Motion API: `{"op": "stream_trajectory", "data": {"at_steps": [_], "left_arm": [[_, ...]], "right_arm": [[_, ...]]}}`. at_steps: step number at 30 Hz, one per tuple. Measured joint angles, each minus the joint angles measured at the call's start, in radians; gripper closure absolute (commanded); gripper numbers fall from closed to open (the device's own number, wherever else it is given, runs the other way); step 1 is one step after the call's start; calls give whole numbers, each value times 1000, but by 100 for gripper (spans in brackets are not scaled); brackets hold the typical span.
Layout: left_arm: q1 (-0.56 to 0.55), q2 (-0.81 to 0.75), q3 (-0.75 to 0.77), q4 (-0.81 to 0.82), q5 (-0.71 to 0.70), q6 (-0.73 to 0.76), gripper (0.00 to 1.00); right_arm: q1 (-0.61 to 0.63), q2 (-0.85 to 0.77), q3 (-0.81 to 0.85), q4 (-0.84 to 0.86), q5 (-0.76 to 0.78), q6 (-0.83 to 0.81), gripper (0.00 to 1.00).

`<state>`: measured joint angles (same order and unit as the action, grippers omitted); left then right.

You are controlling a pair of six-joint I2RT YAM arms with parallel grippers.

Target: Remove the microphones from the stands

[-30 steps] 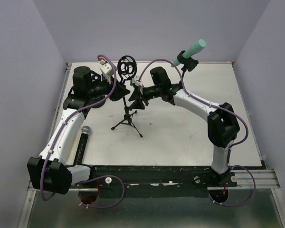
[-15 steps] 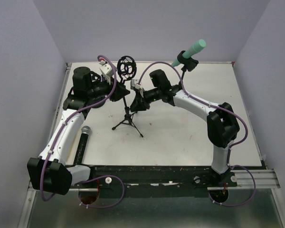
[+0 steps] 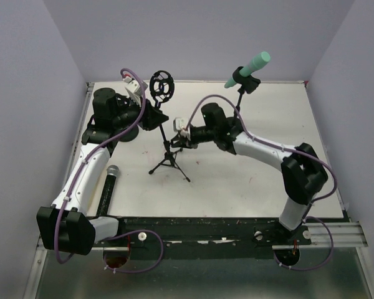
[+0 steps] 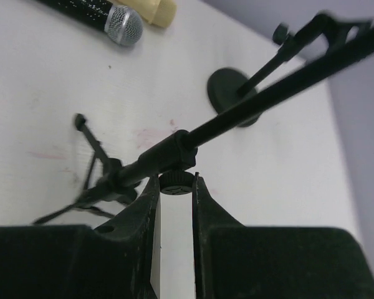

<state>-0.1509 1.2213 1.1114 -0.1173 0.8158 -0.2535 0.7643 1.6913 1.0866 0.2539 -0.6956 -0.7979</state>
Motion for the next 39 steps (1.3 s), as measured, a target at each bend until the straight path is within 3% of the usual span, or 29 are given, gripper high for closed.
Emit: {"op": "stream_trajectory", "data": {"at_steps": [3,7,9,12,13,18,23,29,33,39], "left_arm": [[1,0,-9,22,-5,-59,100],[19,7,-13,66,-43,-76,100],[21,12,-13,78,-52,-77,100],[19,17,-13,90,-52,-96,100],[19,18,-13,90,-52,-99,100],[18,33,-10,72,-49,-114,100],[18,34,-6,66,-48,-97,100],[26,34,-6,66,-43,-80,100],[40,38,-6,65,-41,-80,100],[46,43,-6,68,-40,-95,100]], "right_arm": [[40,-26,-204,357,57,-253,99],[43,118,-252,716,72,-472,94],[43,149,-264,798,79,-529,80],[43,150,-297,848,97,-584,28],[43,149,-306,855,110,-597,19],[19,70,-354,833,182,-564,0],[-59,-128,-269,515,207,-311,0],[-203,-88,169,92,114,240,1],[-266,-48,229,-25,-24,492,5],[-246,86,231,-113,-228,754,8]]}}
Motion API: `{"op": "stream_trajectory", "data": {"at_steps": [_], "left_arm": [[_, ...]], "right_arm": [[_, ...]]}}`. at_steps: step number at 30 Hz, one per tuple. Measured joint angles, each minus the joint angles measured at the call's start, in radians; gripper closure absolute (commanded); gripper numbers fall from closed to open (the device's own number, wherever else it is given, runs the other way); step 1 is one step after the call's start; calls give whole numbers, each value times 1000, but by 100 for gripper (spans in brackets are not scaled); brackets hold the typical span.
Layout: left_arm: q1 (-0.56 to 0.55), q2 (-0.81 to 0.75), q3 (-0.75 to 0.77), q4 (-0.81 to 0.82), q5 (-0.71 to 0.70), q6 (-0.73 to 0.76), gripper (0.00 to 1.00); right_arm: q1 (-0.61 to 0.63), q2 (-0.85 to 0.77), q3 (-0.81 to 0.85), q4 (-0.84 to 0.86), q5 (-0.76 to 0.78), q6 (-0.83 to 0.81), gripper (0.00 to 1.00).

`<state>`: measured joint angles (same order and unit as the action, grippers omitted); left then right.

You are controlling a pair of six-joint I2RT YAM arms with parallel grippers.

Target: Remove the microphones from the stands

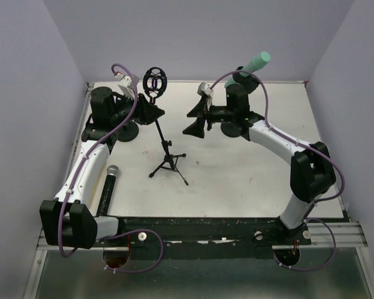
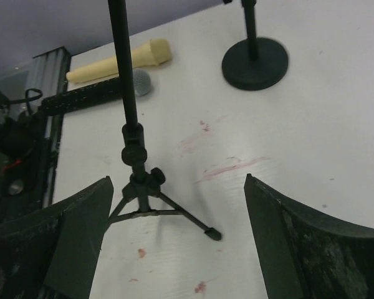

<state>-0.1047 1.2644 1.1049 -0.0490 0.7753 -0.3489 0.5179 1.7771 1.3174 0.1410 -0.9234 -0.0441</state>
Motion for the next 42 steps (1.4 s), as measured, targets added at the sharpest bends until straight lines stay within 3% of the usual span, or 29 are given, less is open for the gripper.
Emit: {"op": "stream_trajectory", "data": {"at_steps": [15,24,33,42], "left_arm": [[0,0,0,0,0,-14,100],[0,0,0,-1,-1,-10,100],[0,0,0,-1,-1,-6,100],[0,0,0,-1,-1,-5,100]], "right_arm": [[103,125,53,17,-50,204,11],[112,140,0,73,64,276,17],[111,142,-131,21,159,194,16],[111,108,9,28,76,176,10]]}}
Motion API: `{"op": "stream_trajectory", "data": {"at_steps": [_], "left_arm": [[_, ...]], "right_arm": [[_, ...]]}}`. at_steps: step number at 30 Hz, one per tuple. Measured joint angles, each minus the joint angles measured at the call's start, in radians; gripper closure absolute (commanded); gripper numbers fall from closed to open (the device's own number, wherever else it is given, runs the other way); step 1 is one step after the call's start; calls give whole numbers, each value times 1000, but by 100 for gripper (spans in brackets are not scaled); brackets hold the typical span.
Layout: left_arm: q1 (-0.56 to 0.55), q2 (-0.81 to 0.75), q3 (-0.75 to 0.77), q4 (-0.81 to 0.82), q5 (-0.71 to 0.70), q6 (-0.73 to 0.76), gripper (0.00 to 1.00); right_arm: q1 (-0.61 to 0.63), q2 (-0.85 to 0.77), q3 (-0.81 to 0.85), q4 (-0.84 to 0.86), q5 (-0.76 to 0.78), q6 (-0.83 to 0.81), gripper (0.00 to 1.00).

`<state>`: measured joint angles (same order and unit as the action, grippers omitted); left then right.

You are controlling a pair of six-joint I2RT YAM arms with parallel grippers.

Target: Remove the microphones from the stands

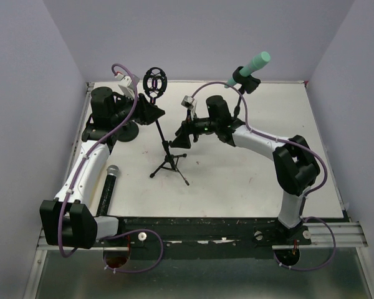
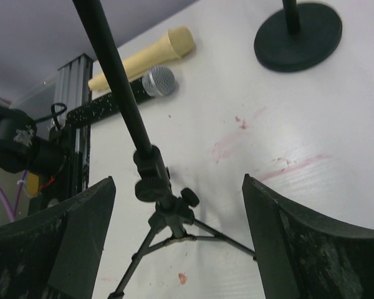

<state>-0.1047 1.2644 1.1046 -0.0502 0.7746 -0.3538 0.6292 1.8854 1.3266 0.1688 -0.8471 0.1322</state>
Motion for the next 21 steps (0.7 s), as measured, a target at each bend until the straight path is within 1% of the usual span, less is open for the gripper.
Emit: {"op": "stream_trajectory", "data": {"at_steps": [6,11,16,21], "left_arm": [[0,0,0,0,0,1,100],[0,0,0,-2,0,6,100],[1,0,0,-1,-4,16,100],[1,0,0,-1,-4,15,100]], "right_arm": [[0,5,29,39,1,42,14],[0,31,18,19,27,23,16],[6,35,-36,1,74,-19,16],[2,43,-69,-31,90,-52,16]]}}
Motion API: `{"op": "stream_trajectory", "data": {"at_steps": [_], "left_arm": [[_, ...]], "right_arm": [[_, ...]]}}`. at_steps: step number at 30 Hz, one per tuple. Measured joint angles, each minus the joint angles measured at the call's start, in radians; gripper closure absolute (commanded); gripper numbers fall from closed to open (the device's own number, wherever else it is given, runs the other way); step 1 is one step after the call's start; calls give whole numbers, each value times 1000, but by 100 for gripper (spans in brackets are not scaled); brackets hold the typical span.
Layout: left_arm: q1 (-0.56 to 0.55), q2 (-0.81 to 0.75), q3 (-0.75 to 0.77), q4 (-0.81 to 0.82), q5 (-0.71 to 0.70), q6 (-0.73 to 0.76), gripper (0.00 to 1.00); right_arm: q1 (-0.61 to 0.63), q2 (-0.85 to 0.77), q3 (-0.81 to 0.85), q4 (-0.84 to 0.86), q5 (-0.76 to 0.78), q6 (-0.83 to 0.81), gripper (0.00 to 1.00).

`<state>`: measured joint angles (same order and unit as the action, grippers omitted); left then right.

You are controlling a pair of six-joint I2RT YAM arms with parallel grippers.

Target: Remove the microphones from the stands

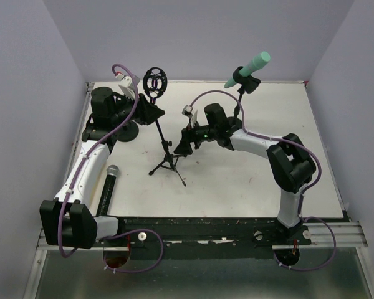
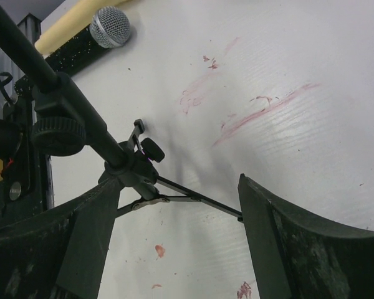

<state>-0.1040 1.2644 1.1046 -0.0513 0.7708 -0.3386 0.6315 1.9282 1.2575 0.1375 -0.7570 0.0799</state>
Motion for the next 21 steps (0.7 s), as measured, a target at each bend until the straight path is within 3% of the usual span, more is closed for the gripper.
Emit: {"op": "stream_trajectory", "data": {"at_steps": [10,21], "left_arm": [[0,0,0,0,0,0,100],[5,0,-1,-1,0,2,100]], "right_arm": [[-3,-30,90,14,-95,21,12],[0,-40,71,40,-26,32,14]]}}
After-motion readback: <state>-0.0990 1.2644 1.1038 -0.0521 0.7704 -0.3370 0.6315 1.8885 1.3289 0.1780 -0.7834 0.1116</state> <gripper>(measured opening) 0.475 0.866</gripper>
